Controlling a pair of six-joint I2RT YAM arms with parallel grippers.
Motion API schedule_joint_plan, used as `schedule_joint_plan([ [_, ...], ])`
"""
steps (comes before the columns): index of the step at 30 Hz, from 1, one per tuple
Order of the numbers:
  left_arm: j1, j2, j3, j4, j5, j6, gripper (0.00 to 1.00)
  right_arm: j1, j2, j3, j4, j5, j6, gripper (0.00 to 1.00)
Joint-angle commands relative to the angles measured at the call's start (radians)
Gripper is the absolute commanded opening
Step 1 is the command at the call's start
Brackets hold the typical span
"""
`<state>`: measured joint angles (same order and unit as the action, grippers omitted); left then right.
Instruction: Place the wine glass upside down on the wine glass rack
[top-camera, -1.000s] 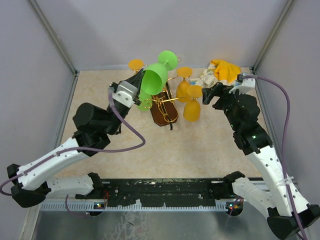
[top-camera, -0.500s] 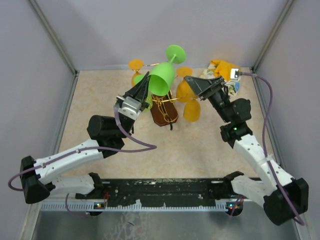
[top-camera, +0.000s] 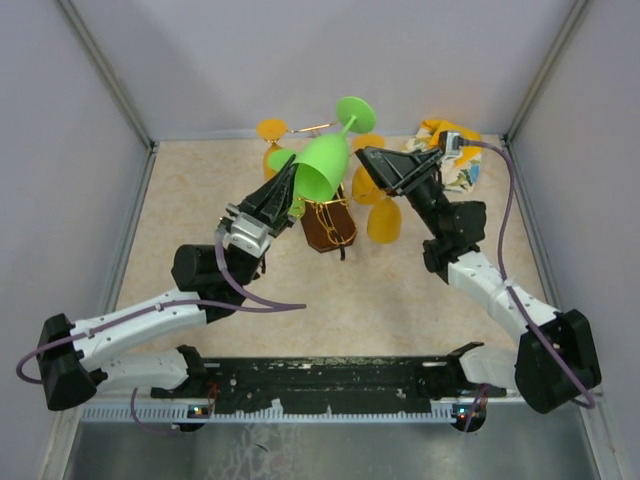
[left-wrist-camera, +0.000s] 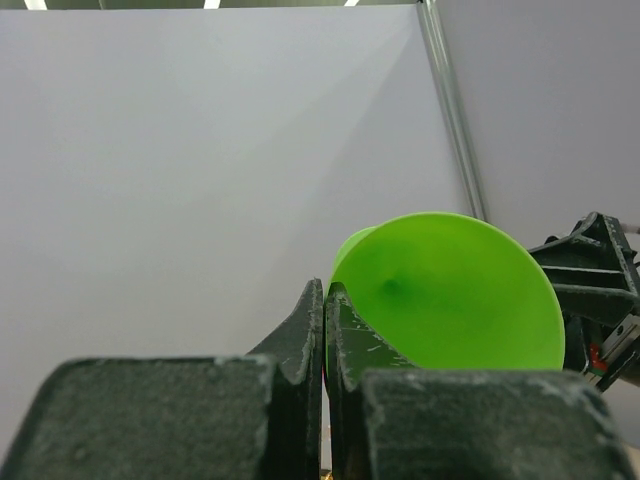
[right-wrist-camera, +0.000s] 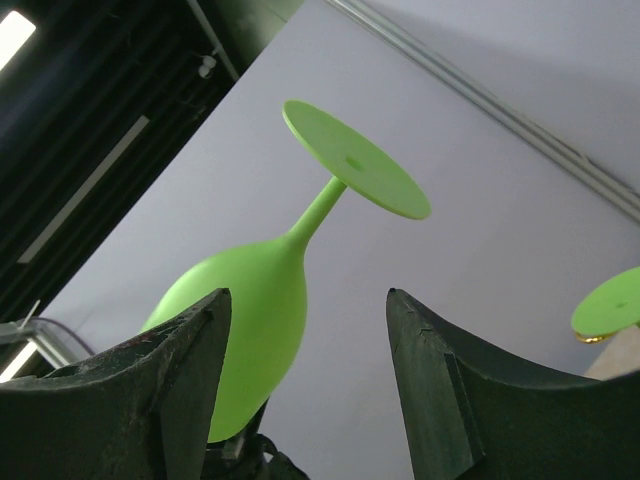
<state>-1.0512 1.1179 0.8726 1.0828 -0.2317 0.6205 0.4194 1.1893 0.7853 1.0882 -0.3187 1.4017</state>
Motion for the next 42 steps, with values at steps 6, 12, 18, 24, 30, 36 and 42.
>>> schedule_joint_plan([
  [6,0.007,-0.002,-0.016,0.09,0.031,-0.047,0.0,0.045,0.076,0.091,0.158,-0.007,0.044,0.62],
  [12,0.007,0.003,-0.041,0.113,0.028,-0.07,0.0,0.075,0.13,0.136,0.201,-0.009,0.05,0.61],
  [18,0.008,0.008,-0.053,0.128,0.031,-0.091,0.0,0.098,0.159,0.167,0.207,-0.012,0.045,0.59],
  [24,0.008,0.01,-0.071,0.143,0.031,-0.114,0.0,0.101,0.166,0.163,0.204,-0.017,0.044,0.47],
  [30,0.008,0.006,-0.099,0.157,0.041,-0.151,0.0,0.101,0.162,0.167,0.184,-0.016,0.022,0.44],
  [36,0.008,0.008,-0.124,0.18,0.05,-0.176,0.0,0.101,0.167,0.171,0.18,-0.011,0.013,0.44],
  [42,0.008,0.018,-0.148,0.21,0.055,-0.192,0.0,0.101,0.171,0.171,0.188,-0.005,0.012,0.41],
])
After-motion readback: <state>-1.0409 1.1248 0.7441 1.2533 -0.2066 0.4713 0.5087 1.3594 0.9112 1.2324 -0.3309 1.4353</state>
